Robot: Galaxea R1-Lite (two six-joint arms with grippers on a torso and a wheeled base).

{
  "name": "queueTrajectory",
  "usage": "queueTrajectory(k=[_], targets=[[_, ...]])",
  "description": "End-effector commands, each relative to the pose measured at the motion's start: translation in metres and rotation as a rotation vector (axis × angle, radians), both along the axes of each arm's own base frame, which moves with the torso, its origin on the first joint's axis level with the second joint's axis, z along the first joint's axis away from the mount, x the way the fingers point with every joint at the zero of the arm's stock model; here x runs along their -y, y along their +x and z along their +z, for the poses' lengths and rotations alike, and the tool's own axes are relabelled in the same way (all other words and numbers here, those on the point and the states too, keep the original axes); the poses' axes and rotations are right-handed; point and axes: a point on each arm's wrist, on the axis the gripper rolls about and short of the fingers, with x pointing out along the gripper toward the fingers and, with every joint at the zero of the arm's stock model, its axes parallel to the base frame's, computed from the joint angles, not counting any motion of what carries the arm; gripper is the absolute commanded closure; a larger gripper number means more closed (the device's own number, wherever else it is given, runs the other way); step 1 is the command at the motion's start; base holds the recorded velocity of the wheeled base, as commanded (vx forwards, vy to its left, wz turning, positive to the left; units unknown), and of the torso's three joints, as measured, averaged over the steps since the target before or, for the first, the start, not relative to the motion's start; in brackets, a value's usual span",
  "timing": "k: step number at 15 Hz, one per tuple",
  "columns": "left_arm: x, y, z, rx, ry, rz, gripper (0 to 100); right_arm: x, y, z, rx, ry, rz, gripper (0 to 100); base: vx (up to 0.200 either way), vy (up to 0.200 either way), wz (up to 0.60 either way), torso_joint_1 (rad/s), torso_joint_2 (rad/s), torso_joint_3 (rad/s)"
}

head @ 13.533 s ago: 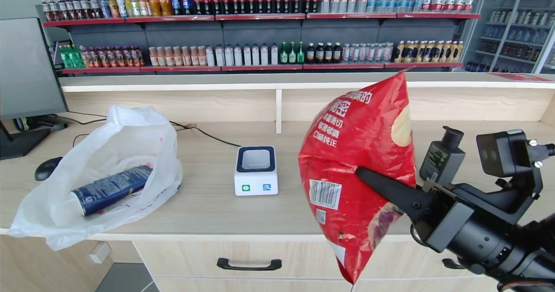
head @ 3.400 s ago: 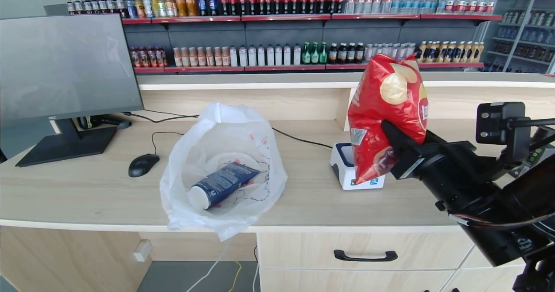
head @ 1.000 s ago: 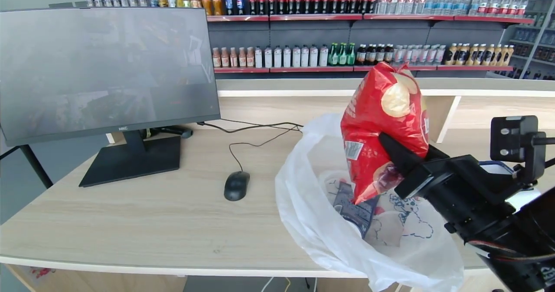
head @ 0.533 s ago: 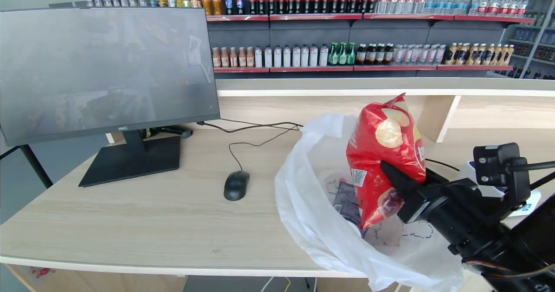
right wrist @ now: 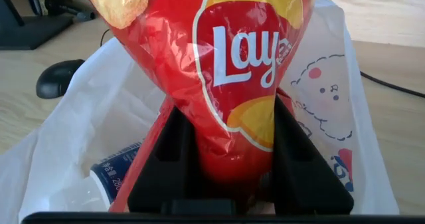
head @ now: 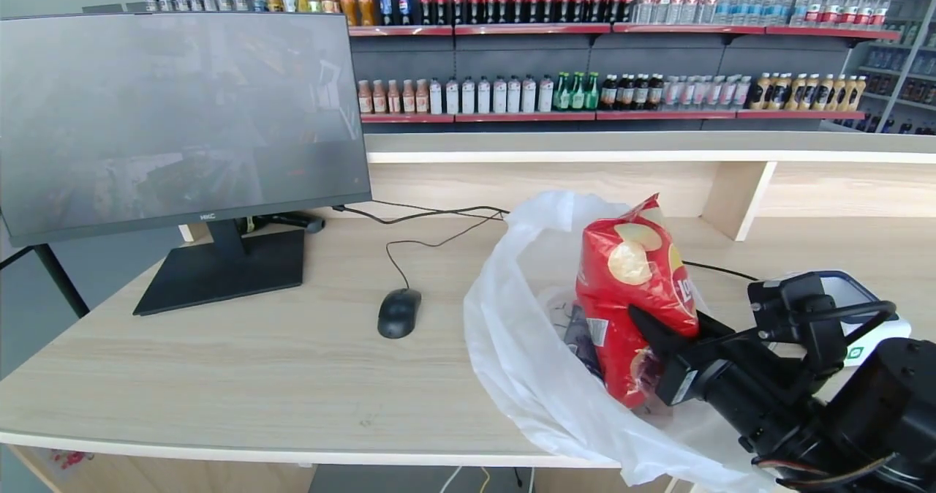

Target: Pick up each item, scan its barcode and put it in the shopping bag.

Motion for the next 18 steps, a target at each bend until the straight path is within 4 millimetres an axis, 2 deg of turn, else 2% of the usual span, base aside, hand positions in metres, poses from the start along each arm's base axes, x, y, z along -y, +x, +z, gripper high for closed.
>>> queueTrajectory(k=[1,8,9,13,18], targets=[[0.000,0.000,0.000,0.000,0.000,0.000,0,-0.003,0.003,-0.008,-0.029,-0.026,0.003,100,0.000,0.000,0.00,0.000,0.00,0.000],[0.000,0.000,0.000,0.000,0.000,0.000,0,-0.003,0.003,-0.010,-0.038,-0.031,0.003,100,0.000,0.000,0.00,0.000,0.00,0.000],[0.000,0.000,0.000,0.000,0.000,0.000,0,-0.003,0.003,-0.009,-0.033,-0.027,0.003,0,0.000,0.000,0.00,0.000,0.00,0.000],[0.000,0.000,0.000,0.000,0.000,0.000,0,-0.003,0.003,0.000,0.001,-0.002,0.003,0,0.000,0.000,0.00,0.000,0.00,0.000],[0.000,0.000,0.000,0.000,0.000,0.000,0,-0.015,0.019,0.030,0.124,0.091,0.003,0,0.000,0.000,0.00,0.000,0.00,0.000]])
